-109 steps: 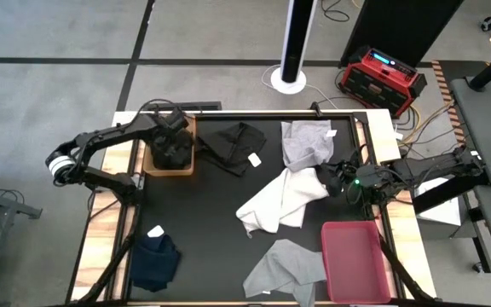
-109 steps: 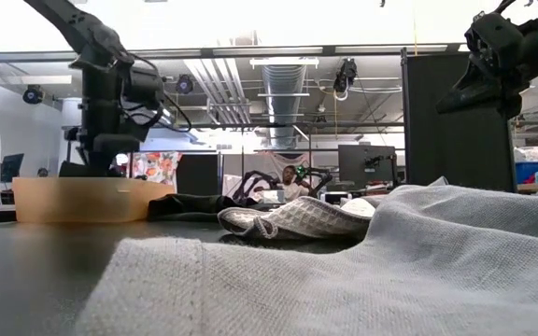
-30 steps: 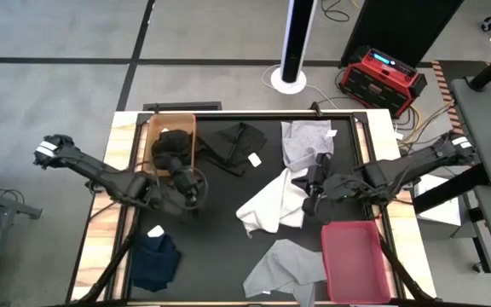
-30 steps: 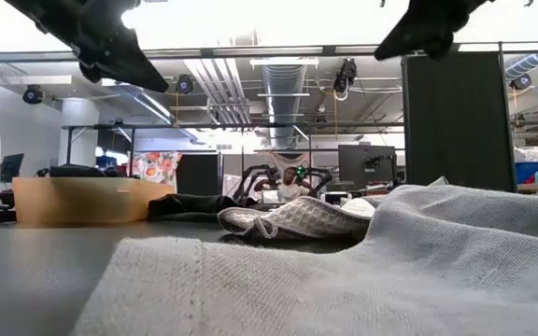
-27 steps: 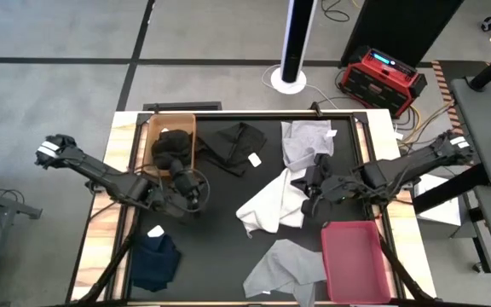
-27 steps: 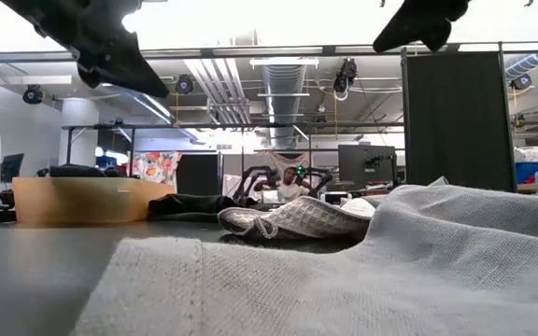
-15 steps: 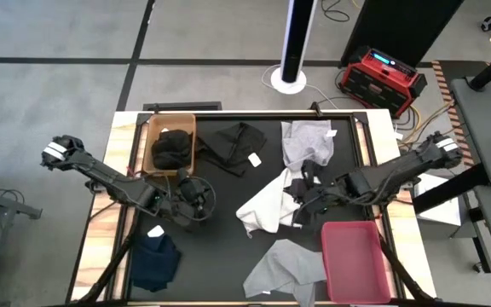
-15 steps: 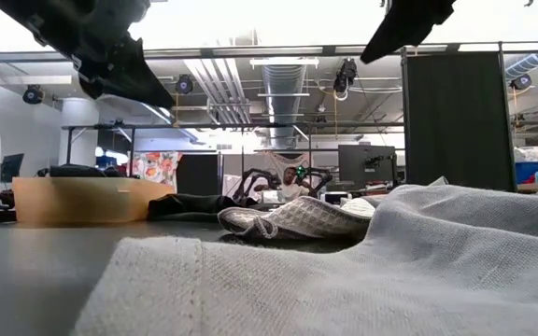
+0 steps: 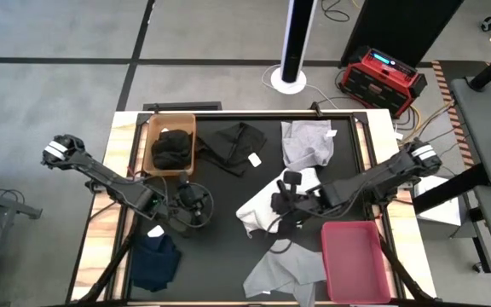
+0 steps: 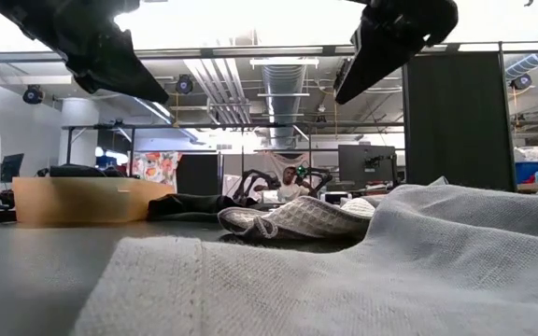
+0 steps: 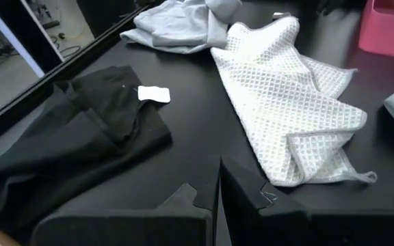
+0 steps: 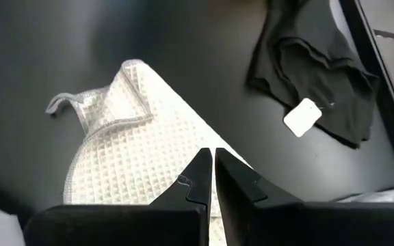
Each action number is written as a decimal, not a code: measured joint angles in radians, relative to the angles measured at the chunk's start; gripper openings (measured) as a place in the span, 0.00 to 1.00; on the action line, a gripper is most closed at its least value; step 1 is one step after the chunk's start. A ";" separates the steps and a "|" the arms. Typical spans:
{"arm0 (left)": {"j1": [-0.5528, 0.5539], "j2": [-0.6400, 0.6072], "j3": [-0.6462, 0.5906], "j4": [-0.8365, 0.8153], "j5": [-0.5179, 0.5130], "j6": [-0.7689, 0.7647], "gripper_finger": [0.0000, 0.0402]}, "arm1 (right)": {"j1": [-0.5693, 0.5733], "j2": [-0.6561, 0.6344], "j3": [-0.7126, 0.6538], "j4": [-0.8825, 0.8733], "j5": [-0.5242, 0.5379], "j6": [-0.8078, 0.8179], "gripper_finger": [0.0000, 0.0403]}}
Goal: Sort towels by color in basket
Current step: Put the white towel into the pink bin
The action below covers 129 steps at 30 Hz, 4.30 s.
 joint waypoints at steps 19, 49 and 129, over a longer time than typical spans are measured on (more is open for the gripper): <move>-0.002 -0.007 -0.001 -0.014 -0.053 -0.009 0.00 | 0.000 0.225 0.105 0.055 -0.210 0.048 0.45; -0.002 -0.006 -0.002 0.015 -0.051 -0.009 0.00 | -0.002 0.423 0.106 0.164 -0.266 0.056 0.71; 0.224 0.293 0.000 1.113 0.670 0.650 0.72 | 0.120 -0.309 -0.191 0.765 -0.101 -0.316 0.02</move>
